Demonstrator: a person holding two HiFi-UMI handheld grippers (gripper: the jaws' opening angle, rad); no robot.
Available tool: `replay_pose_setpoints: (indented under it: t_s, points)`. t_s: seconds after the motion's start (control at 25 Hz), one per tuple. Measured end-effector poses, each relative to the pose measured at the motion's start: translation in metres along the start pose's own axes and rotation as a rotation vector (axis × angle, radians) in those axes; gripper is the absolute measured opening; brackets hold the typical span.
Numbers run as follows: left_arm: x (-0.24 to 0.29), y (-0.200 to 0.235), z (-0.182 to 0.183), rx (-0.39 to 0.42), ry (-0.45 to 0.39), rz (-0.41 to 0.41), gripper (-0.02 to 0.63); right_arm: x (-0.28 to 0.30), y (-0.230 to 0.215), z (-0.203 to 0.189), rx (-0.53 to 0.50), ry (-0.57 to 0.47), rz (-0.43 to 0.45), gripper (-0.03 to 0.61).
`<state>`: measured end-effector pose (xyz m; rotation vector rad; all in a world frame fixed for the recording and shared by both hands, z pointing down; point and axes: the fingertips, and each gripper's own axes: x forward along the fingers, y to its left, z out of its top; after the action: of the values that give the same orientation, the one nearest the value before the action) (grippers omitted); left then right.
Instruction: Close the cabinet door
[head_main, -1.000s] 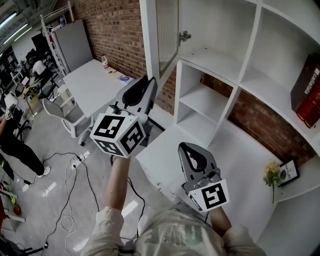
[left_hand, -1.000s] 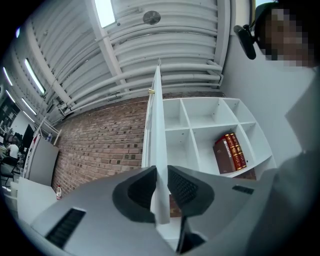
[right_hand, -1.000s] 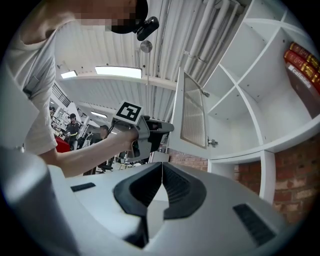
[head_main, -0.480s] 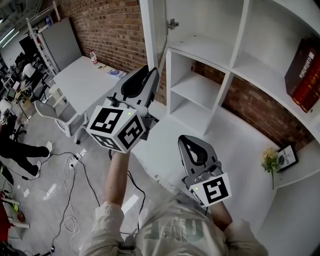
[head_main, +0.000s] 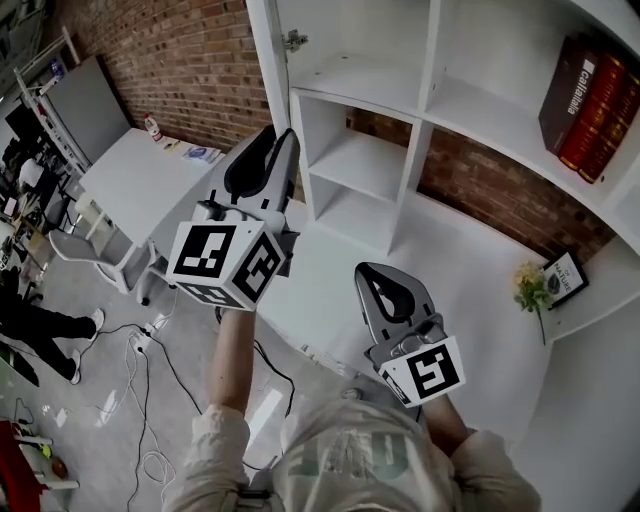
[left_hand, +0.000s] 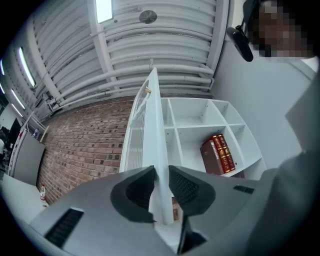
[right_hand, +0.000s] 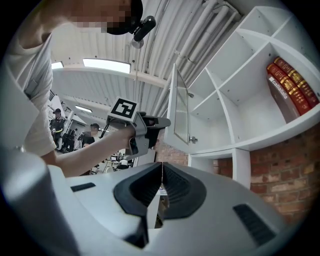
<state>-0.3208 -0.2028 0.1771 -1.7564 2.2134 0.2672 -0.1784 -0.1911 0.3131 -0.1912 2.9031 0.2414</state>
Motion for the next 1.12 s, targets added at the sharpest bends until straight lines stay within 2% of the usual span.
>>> replay_pose_setpoints:
  t_s: [0.2,0.48,0.72,1.12]
  points:
    - [0.014,-0.019,-0.005,0.007,0.006,-0.045,0.098,-0.007,-0.002,0.001,-0.013,0.004,-0.026,0.017]
    - [0.049,-0.052,-0.018,-0.031,0.030,-0.148,0.086,-0.022,-0.020,0.004,-0.027,0.004,-0.100,0.017]
    - [0.090,-0.080,-0.033,0.017,0.056,-0.163,0.083,-0.042,-0.039,0.006,-0.042,0.010,-0.192,0.017]
    - [0.124,-0.094,-0.046,-0.003,0.068,-0.188,0.080,-0.072,-0.074,-0.002,-0.045,0.041,-0.314,0.017]
